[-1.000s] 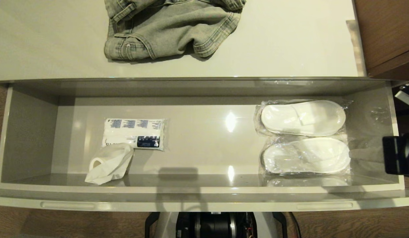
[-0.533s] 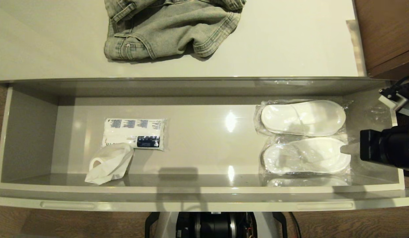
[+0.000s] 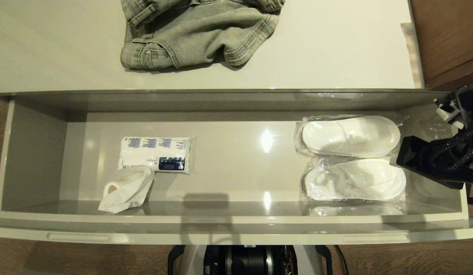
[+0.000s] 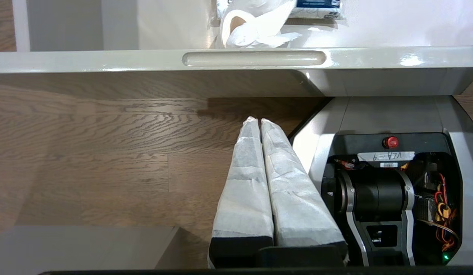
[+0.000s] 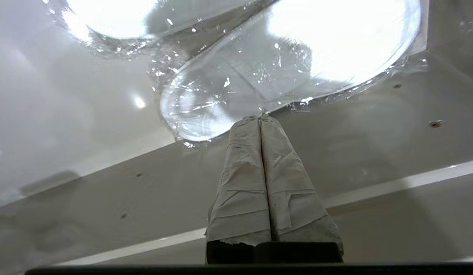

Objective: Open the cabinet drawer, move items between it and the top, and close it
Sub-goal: Take out the disposable slippers from the drawer

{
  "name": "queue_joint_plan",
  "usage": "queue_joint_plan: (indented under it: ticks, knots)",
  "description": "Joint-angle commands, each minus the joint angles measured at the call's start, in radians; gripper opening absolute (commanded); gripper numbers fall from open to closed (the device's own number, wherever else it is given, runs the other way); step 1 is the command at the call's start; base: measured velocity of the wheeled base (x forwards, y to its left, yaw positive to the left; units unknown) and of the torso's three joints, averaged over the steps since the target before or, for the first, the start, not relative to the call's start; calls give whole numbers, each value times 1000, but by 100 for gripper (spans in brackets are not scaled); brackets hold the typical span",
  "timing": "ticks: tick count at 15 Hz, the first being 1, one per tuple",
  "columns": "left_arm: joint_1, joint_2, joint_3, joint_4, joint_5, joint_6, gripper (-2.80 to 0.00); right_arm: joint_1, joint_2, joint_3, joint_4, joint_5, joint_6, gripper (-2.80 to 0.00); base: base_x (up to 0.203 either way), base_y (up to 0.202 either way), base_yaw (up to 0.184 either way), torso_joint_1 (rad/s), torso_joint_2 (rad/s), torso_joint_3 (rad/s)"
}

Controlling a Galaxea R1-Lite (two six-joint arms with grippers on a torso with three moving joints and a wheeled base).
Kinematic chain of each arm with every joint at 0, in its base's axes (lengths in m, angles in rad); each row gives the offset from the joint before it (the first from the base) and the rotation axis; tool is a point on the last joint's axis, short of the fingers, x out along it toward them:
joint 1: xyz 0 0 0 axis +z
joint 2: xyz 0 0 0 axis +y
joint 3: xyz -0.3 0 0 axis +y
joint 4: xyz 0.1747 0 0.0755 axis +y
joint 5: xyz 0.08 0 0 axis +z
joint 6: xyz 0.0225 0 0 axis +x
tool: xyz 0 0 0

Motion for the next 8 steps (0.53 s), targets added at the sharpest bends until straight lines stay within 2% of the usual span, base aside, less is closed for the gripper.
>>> queue_joint_plan:
  ticks: [1, 3, 8]
  knots:
    - [0, 0, 0, 0, 0, 0, -280, -1, 34, 1, 0, -1, -18, -280, 0, 0, 0, 0, 0, 0]
    - [0, 0, 0, 0, 0, 0, -280, -4, 43, -7, -7, -10, -16, -280, 0, 0, 0, 0, 0, 0]
    - [0, 0, 2, 0, 0, 0, -280, -15, 194, -86, -6, -234, 104, -280, 0, 0, 0, 0, 0, 0]
